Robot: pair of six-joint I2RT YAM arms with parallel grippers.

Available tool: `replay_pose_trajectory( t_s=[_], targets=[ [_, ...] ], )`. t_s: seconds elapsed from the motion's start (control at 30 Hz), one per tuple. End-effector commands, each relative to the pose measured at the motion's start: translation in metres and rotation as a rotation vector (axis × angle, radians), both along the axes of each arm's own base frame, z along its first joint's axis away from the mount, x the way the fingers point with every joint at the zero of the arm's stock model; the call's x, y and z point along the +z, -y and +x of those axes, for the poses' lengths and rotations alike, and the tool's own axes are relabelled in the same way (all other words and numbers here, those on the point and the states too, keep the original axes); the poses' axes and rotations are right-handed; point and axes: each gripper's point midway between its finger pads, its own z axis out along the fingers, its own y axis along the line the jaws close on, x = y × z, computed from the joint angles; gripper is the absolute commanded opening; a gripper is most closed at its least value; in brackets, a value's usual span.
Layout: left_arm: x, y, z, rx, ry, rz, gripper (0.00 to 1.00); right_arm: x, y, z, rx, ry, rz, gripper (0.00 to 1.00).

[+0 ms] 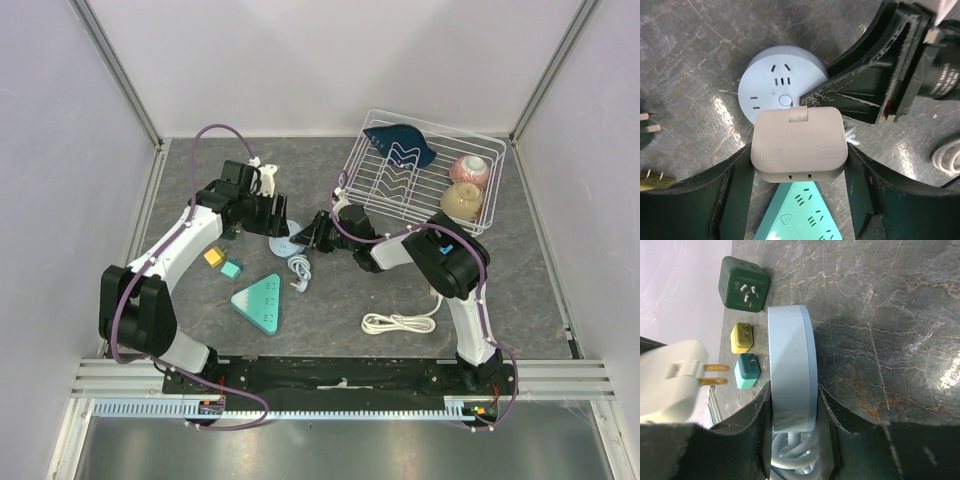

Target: Pull the plug off the socket

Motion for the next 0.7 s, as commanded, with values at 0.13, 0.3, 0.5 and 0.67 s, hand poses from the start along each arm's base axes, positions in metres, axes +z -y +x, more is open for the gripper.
replay_pose_trajectory(
  t_s=[0.13,0.3,0.5,0.67],
  targets=[
    [0.037,0.006,0.003,0.023,0.063,-0.058,0.02,-0.078,0.043,-0.016,-0.040,-0.104,-0.266,0.06],
    [0.043,0.002,0.005,0.045,0.081,-0.053,0.02,-0.070,0.041,-0.016,-0.033,-0.088,-0.244,0.23],
    [0.048,-0.008,0.006,0.099,0.098,-0.040,0.02,-0.056,0.041,-0.024,-0.023,-0.081,-0.197,0.51],
    [0.058,-0.010,0.007,0.136,0.125,-0.062,0.02,-0.033,0.026,-0.020,0.001,-0.094,-0.108,0.64]
  ],
)
